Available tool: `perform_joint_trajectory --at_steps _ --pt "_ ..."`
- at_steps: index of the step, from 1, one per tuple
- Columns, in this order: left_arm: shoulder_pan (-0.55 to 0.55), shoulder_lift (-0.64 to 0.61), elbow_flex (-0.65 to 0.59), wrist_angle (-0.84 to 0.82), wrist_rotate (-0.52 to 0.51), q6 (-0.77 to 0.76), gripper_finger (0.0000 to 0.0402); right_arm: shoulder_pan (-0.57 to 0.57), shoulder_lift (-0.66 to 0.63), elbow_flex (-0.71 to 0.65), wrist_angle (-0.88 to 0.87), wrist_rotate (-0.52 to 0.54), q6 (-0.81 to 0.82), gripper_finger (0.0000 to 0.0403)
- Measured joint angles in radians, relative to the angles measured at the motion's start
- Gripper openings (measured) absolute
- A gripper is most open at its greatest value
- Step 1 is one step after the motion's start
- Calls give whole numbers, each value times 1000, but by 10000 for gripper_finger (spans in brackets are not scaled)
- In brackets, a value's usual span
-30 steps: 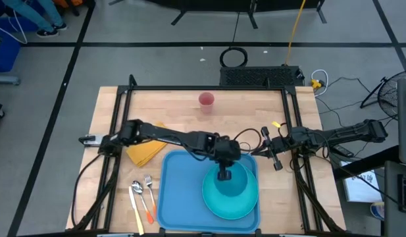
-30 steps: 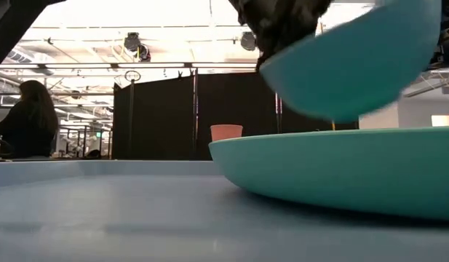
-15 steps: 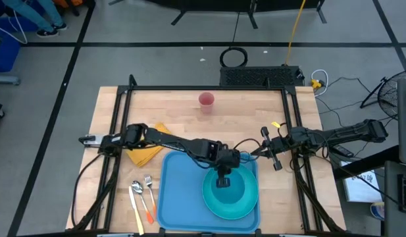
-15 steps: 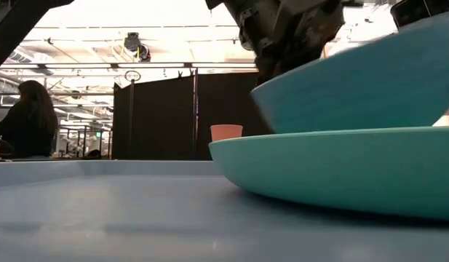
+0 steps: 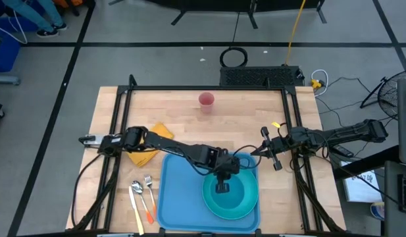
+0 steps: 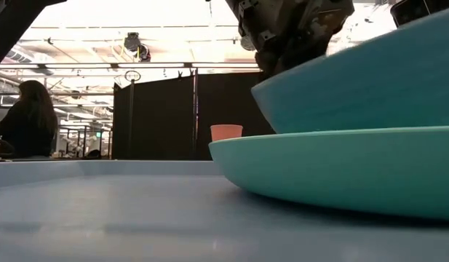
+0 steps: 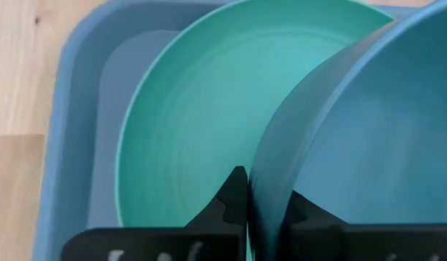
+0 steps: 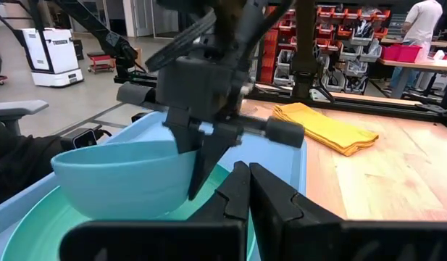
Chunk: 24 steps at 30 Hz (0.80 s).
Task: Set up tray
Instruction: Put the blue bowl on the light blue plate
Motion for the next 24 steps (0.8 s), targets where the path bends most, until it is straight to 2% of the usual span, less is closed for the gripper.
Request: perform_joint_trajectory --at_steps 13,24 --pt "12 41 2 22 37 16 12 0 10 0 -7 0 0 0" --pt "12 48 -1 64 31 37 74 0 10 0 -15 1 8 0"
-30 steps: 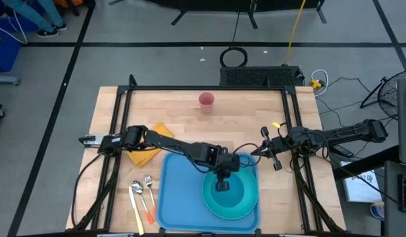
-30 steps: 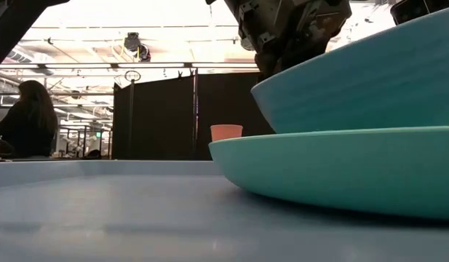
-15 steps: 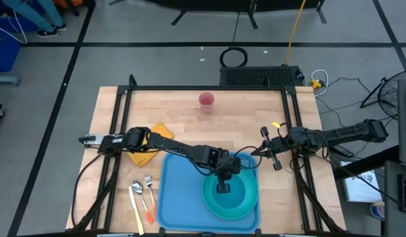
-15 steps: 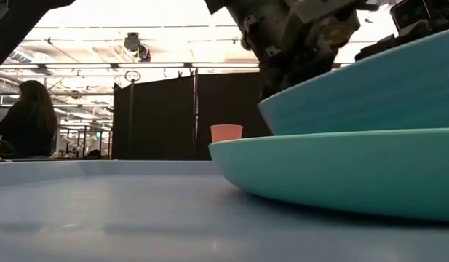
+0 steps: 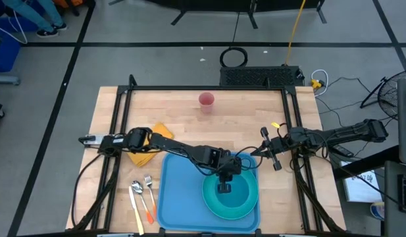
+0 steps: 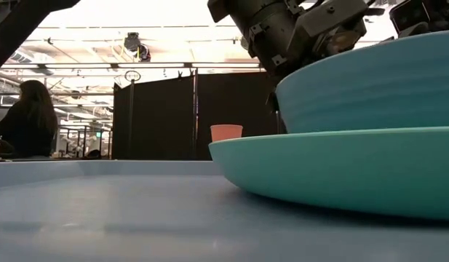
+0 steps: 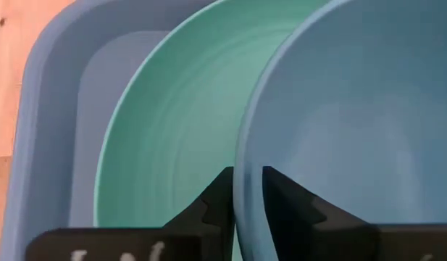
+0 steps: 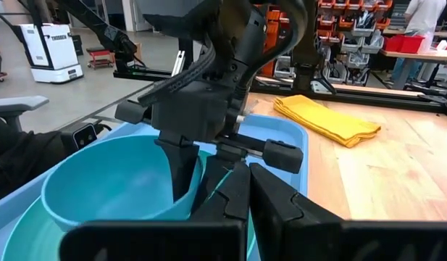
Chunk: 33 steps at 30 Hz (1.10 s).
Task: Set up tray
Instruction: Put the blue bowl on the light blue plate, then put the pink cup on the blue tray
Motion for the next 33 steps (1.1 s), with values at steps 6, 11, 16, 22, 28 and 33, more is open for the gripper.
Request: perform_joint_trajectory --at_steps 6,11,16,22,28,33 --pt "0 -27 0 -1 0 23 102 0 0 0 0 0 1 0" --pt "0 -114 0 -11 -11 85 130 0 0 0 0 0 3 0" --pt "-15 -277 -1 -170 -97 213 134 0 0 0 -12 -1 3 0" --pt "-32 -589 -262 -134 -185 294 51 0 0 0 -23 -3 -6 0" --pt "32 -1013 -902 337 -144 250 11 0 1 0 -30 -3 -12 0" --pt "60 -1337 -1386 772 -93 189 4 0 1 0 -30 -1 -38 0"
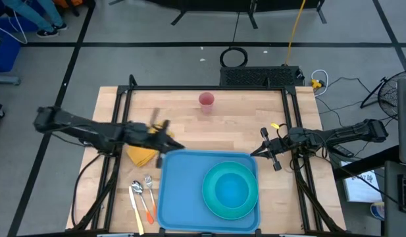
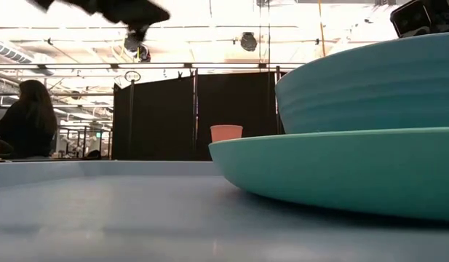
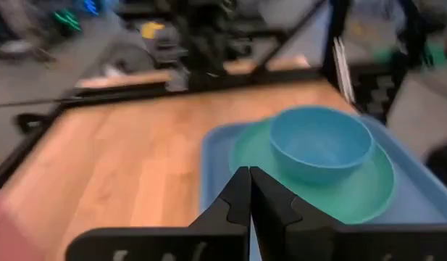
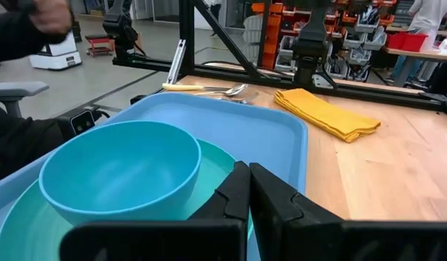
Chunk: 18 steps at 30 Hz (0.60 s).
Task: Set up tray
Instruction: Put the pink cup on the blue tray
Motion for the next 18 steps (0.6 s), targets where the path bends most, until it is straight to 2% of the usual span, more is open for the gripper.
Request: perform_joint_trajectory --at_steps 3,7,11,18 --pt "37 -150 -180 80 -50 -99 3 0 0 0 9 0 0 0" --pt "59 -302 -290 115 -34 -101 2 0 0 0 21 0 0 0" --pt "66 -425 -355 110 -63 -43 2 0 0 0 22 0 -1 0" --pt "99 -572 -384 25 -60 31 1 0 0 0 23 3 -5 0"
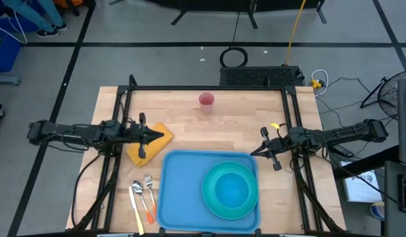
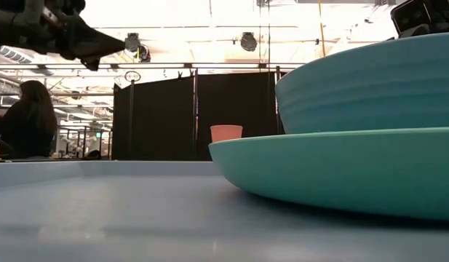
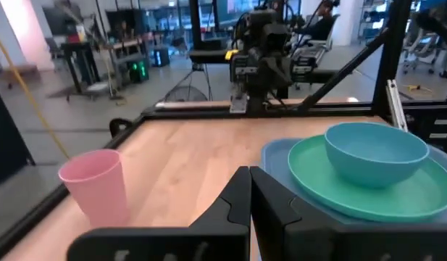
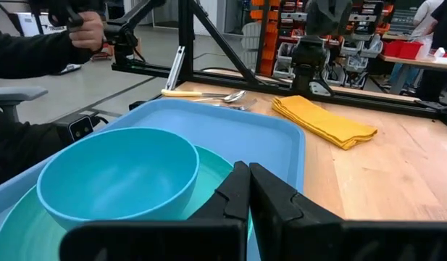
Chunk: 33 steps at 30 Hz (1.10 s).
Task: Set up tray
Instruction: Put the pink cup on the blue tray
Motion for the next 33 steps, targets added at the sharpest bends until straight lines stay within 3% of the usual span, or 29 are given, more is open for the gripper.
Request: perform_joint_trajectory --at_steps 5,11,16,23,28,33 --pt "-11 -137 -42 -25 -8 21 1 0 0 0 0 2 23 0" --pt "-11 -185 -98 -15 -38 3 1 0 0 0 0 8 48 0" --pt "-11 -183 -135 -24 -112 -73 13 0 0 0 0 117 81 0" --pt "-11 -183 -163 -24 -163 -76 31 -9 15 3 45 346 172 0" --pt "-11 -183 -163 16 -166 -48 32 -79 125 156 -75 339 260 0" --pt "-11 -183 -163 73 -168 -28 32 -219 343 406 -288 321 293 0"
